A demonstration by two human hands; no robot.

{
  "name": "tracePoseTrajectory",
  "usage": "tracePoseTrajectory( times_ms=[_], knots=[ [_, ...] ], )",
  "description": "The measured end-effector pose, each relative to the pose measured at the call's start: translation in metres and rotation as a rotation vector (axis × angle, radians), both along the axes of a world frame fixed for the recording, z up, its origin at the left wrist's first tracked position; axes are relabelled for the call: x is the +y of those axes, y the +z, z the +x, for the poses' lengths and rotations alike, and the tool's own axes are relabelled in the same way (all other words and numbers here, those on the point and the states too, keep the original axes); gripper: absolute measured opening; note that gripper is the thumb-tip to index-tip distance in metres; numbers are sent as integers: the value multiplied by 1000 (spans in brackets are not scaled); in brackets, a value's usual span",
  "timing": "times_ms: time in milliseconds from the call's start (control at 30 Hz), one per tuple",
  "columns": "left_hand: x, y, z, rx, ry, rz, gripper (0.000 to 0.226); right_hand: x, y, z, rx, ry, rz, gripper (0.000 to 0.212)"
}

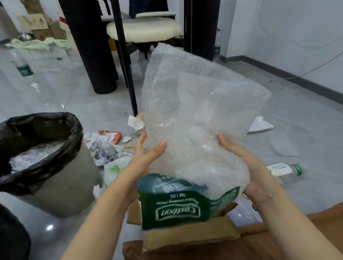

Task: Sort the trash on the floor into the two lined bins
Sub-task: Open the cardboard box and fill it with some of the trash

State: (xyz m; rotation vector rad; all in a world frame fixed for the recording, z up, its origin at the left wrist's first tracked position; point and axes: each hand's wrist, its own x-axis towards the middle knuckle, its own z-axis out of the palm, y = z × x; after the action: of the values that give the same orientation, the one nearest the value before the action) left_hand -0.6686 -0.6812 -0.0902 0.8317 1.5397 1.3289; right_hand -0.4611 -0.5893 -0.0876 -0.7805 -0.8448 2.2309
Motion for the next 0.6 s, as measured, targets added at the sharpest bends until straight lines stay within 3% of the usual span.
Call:
tracePoseTrajectory(
  times_ms=[33, 133, 267, 333, 433, 600],
  knots=[
    [-1, -3, 0, -79, -27, -8, 132, 1, -6, 1, -34, 20, 3, 32],
    [-4, -12, 1, -246, -27, -12, 78, 1, -21, 3, -213, -39, 161, 45],
    [-4, -15, -5, -3, 93, -62, 23, 1, -28, 9, -348, 79, 351, 43],
    [-4, -15, -6, -27, 125, -46, 19, 2, -26, 10, -309, 176, 382, 53],
    [-8, -14, -10, -136, 107, -46, 26, 2, -21, 10, -295, 57, 443, 56],
    [-16, -5, -27, -318, -56, -9, 23, 5, -15, 19, -156, -23, 329, 22]
  ],
)
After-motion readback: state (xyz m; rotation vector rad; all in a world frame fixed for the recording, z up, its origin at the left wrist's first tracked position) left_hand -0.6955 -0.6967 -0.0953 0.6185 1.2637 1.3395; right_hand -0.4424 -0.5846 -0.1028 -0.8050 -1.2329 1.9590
